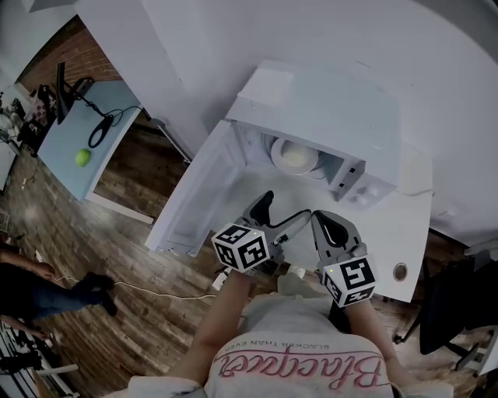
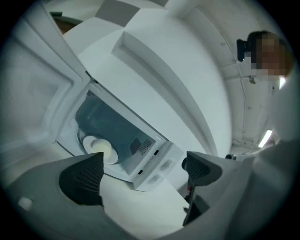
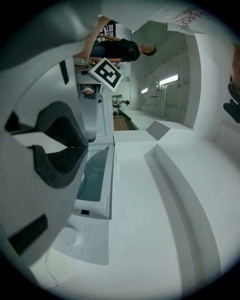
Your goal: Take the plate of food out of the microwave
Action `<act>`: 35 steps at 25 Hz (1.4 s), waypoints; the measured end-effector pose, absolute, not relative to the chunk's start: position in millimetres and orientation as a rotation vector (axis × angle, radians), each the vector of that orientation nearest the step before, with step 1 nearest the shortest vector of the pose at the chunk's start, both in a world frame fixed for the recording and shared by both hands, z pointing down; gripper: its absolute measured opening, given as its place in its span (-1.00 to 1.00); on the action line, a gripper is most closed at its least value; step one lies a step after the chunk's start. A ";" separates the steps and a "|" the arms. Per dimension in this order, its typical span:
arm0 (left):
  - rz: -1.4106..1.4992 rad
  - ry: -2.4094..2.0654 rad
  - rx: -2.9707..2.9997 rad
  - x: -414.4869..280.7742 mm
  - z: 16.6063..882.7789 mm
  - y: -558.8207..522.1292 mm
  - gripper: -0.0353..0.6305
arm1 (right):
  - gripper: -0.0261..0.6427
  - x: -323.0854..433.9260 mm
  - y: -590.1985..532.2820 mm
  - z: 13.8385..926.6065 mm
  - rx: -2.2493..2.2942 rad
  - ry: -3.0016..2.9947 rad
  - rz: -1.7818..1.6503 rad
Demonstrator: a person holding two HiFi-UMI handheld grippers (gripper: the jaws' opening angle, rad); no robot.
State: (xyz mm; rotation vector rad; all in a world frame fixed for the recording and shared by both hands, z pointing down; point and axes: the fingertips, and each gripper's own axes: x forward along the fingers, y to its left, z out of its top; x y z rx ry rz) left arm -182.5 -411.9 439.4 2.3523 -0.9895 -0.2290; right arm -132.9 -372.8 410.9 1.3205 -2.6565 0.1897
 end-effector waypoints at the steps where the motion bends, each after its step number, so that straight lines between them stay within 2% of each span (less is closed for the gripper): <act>1: -0.245 -0.966 2.321 -182.2 441.9 -415.5 0.75 | -0.89 -132.4 -375.6 411.2 1.323 -2.658 0.196; 18: -0.434 -0.961 1.987 -193.6 494.1 -479.2 0.75 | -0.89 -115.9 -416.3 422.7 1.333 -2.642 0.245; 26: -0.560 -0.882 1.895 -191.2 508.4 -496.5 0.57 | -0.89 -116.4 -428.0 429.9 1.292 -2.669 0.287; 32: -0.584 -0.905 1.816 -194.6 523.8 -503.9 0.21 | -0.89 -114.7 -432.1 431.4 1.283 -2.685 0.312; 33: -0.583 -0.919 1.797 -196.1 527.9 -505.4 0.10 | -0.89 -114.6 -431.9 432.5 1.279 -2.685 0.315; 35: -0.575 -0.950 1.763 -198.8 536.2 -507.8 -0.24 | -0.89 -114.4 -431.6 434.4 1.275 -2.686 0.322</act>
